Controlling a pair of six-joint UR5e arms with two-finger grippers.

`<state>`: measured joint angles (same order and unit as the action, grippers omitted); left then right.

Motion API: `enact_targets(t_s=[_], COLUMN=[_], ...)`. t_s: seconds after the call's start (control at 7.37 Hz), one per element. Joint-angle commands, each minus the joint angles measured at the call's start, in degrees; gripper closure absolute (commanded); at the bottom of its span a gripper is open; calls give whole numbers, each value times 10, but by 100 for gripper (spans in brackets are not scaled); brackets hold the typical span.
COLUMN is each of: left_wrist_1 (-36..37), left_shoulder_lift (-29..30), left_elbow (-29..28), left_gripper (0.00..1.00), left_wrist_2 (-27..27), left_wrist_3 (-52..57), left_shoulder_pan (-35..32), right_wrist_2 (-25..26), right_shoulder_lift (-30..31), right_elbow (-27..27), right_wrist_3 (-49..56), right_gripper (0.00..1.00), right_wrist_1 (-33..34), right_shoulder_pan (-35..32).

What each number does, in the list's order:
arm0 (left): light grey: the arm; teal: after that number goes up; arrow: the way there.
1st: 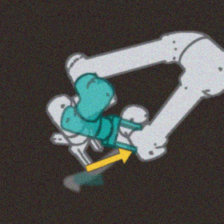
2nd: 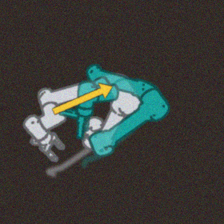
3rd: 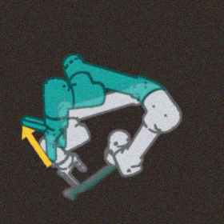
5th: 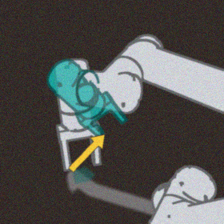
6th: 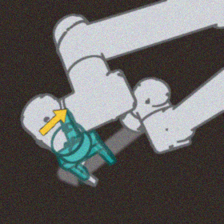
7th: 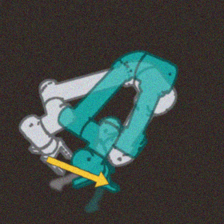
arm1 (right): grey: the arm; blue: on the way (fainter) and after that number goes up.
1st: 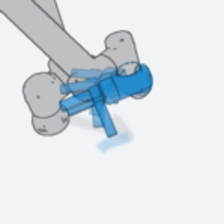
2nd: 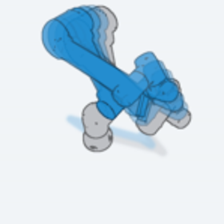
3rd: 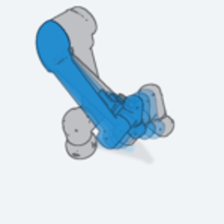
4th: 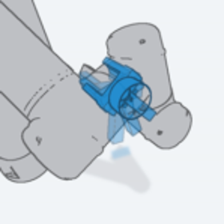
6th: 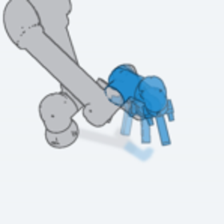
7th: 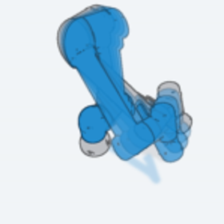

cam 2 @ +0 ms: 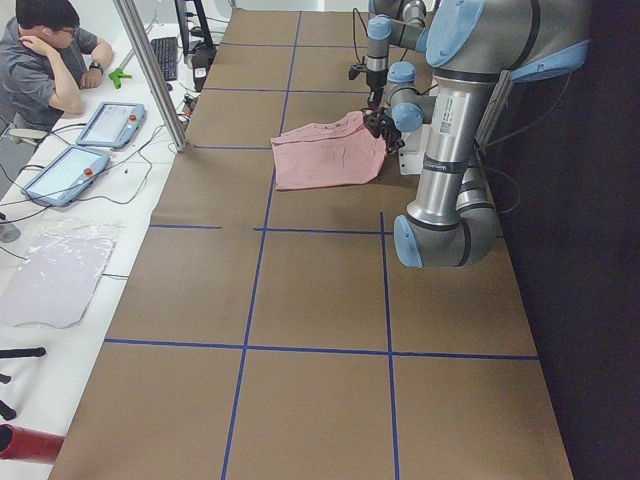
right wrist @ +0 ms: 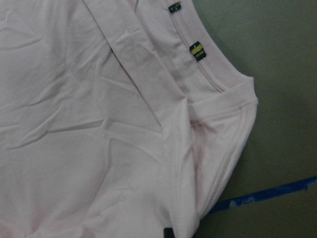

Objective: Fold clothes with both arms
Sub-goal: 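Grasp the near edge of the shirt with both grippers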

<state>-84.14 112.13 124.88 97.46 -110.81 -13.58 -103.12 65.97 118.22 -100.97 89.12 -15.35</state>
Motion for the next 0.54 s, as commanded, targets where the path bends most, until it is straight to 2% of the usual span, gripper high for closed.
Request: enact_targets(t_s=[0.0,0.27,0.41], left_wrist_1=[-3,-22,-22], left_shoulder_lift=[1,3,2], left_elbow=[-26,-44,-44], left_gripper=[100,100,100], left_wrist_2=[0,0,1], left_wrist_3=[16,7,9], left_shoulder_pan=[-29,-26,-26], right_wrist_2=[1,3,2], right_shoulder_lift=[-1,-2,-2], right_elbow=[-13,-68,-76], right_wrist_3=[10,9,9], right_gripper=[100,100,100], right_wrist_1=[-23,-117,-129], right_shoulder_pan=[-22,-38,-51])
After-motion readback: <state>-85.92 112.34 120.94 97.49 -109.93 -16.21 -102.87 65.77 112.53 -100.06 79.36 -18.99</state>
